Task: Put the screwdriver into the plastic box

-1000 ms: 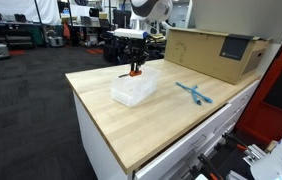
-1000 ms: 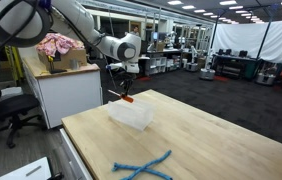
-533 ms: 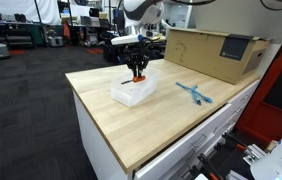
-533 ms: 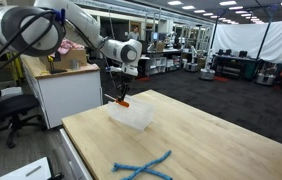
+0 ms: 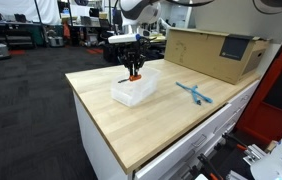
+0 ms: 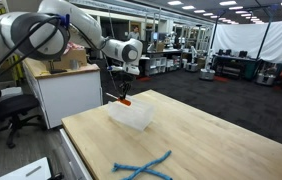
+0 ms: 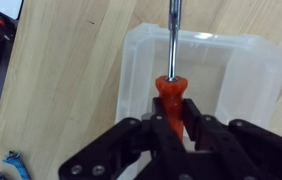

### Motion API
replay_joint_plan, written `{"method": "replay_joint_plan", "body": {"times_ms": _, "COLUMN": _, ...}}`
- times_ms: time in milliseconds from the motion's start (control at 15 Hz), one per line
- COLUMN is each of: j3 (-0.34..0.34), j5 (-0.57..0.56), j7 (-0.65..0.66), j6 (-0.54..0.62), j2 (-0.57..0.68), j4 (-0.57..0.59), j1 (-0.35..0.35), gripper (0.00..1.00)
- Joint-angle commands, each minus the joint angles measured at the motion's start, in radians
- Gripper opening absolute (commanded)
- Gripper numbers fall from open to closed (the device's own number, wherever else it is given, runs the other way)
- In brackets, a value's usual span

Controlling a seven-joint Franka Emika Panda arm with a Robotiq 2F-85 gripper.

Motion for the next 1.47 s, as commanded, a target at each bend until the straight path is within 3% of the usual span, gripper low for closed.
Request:
{"method": "replay_joint_plan", "body": {"times_ms": 0, "j3": -0.009, "j5": 0.004, "j7": -0.002, "j6": -0.003, "j2": 0.001, "j4": 0.003, "j1": 0.008, "gripper": 0.23}}
{"method": "replay_joint_plan", "body": {"times_ms": 67, "j3": -0.009, "j5": 0.004, "j7": -0.002, "j6": -0.003, "j2": 0.001, "j4": 0.003, "j1": 0.008, "gripper": 0.23}}
{"method": "replay_joint_plan", "body": {"times_ms": 133, "j3": -0.009, "j5": 0.004, "j7": -0.002, "j6": -0.003, "j2": 0.001, "j4": 0.003, "j1": 0.008, "gripper": 0.06}}
{"method": "replay_joint_plan", "body": {"times_ms": 933, "j3": -0.045, "j5": -0.002, "j7": -0.048, "j6": 0.130, "j2": 0.075, "j4": 0.012, "j1": -0.010, "gripper": 0.06}}
{"method": "replay_joint_plan", "body": {"times_ms": 1400, "j3": -0.069, "j5": -0.006, "j7": 0.021, "j6": 0.152, "j2": 0.117, "j4": 0.024, "j1": -0.003, "gripper": 0.06}}
